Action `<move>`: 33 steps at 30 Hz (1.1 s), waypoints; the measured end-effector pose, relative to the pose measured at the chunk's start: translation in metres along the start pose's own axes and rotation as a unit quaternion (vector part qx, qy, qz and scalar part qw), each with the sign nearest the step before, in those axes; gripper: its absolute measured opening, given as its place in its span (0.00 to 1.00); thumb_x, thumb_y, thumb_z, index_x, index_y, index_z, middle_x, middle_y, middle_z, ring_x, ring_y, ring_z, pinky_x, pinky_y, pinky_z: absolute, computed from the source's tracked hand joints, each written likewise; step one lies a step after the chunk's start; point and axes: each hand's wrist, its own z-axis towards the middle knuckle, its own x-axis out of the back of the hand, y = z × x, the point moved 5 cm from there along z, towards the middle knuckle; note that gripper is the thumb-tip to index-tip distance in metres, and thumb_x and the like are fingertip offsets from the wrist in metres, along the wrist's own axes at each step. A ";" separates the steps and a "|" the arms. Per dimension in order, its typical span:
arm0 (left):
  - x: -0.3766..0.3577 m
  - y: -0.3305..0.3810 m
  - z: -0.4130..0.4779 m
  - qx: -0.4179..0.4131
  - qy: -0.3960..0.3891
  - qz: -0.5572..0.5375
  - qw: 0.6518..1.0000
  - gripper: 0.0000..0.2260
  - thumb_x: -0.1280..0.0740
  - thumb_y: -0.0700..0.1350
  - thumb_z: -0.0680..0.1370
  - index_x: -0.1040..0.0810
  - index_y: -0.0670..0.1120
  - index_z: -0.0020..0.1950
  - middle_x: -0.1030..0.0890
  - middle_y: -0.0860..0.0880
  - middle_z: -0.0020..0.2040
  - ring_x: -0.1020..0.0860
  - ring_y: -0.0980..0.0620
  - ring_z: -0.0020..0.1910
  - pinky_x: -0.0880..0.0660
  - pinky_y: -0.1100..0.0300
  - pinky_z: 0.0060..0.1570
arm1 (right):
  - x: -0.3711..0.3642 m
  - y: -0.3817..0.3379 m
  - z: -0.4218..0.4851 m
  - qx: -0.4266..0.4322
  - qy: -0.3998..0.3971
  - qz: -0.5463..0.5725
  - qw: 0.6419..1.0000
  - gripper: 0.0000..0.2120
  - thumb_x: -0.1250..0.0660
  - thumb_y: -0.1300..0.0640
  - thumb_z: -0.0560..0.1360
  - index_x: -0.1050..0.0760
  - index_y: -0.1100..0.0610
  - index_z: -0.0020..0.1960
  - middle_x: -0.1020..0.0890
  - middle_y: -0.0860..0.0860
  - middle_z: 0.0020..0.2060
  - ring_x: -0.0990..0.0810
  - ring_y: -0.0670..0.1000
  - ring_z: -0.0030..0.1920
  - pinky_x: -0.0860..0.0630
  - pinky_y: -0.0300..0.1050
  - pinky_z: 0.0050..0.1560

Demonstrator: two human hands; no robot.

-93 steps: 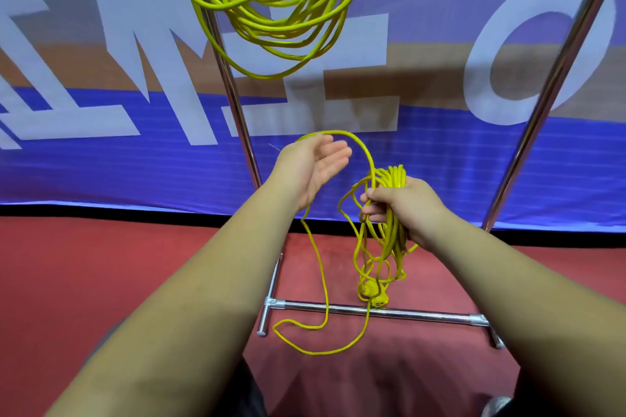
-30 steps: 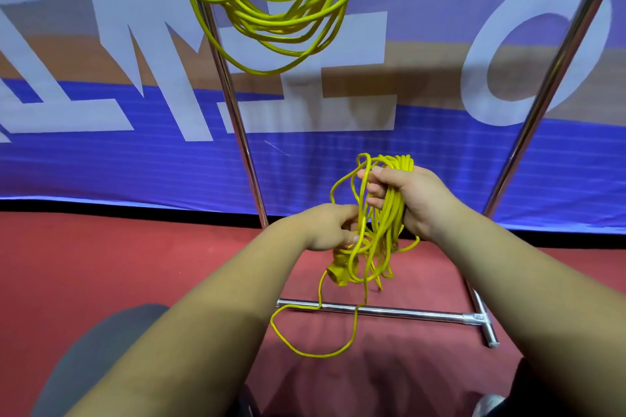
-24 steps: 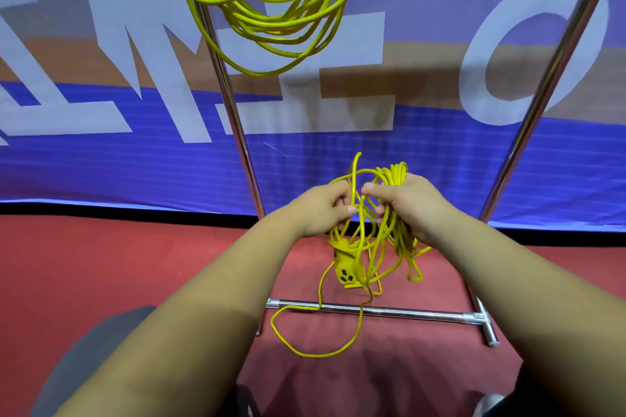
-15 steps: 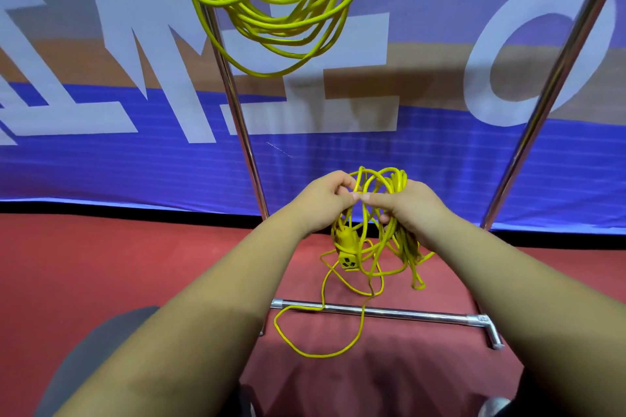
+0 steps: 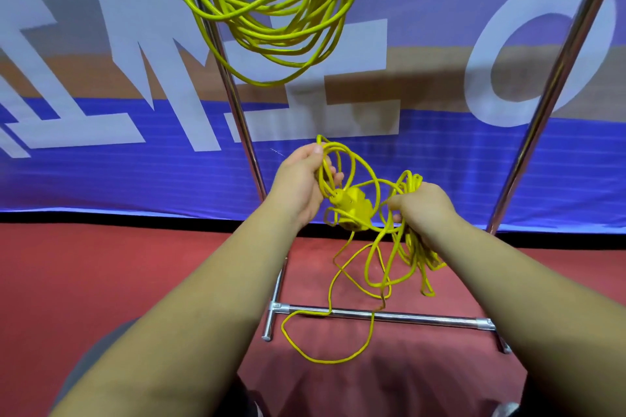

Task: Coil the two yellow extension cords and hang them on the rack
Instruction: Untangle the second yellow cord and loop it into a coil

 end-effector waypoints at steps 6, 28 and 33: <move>0.022 0.012 0.012 -0.030 0.075 -0.085 0.993 0.12 0.42 0.45 0.88 0.22 0.41 0.57 0.18 0.47 0.43 0.16 0.52 0.42 0.23 0.44 0.59 | -0.001 0.012 0.000 -0.076 -0.044 -0.052 0.995 0.08 0.28 0.63 0.72 0.21 0.62 0.35 0.23 0.53 0.20 0.24 0.57 0.27 0.25 0.49 0.37; 0.094 -0.035 -0.010 0.270 0.171 0.452 0.833 0.11 0.39 0.46 0.80 0.28 0.39 0.55 0.29 0.42 0.40 0.28 0.43 0.40 0.29 0.53 0.46 | 0.000 -0.030 -0.031 -0.064 -0.209 0.250 0.943 0.12 0.27 0.47 0.81 0.18 0.55 0.49 0.34 0.46 0.28 0.37 0.44 0.22 0.28 0.42 0.33; 0.062 -0.049 -0.029 0.256 -0.054 0.732 0.630 0.17 0.45 0.42 0.86 0.25 0.32 0.65 0.21 0.39 0.63 0.24 0.39 0.52 0.25 0.52 0.56 | 0.006 -0.045 -0.037 -0.036 -0.233 0.312 0.920 0.13 0.29 0.44 0.82 0.17 0.54 0.51 0.32 0.45 0.27 0.33 0.43 0.23 0.25 0.39 0.31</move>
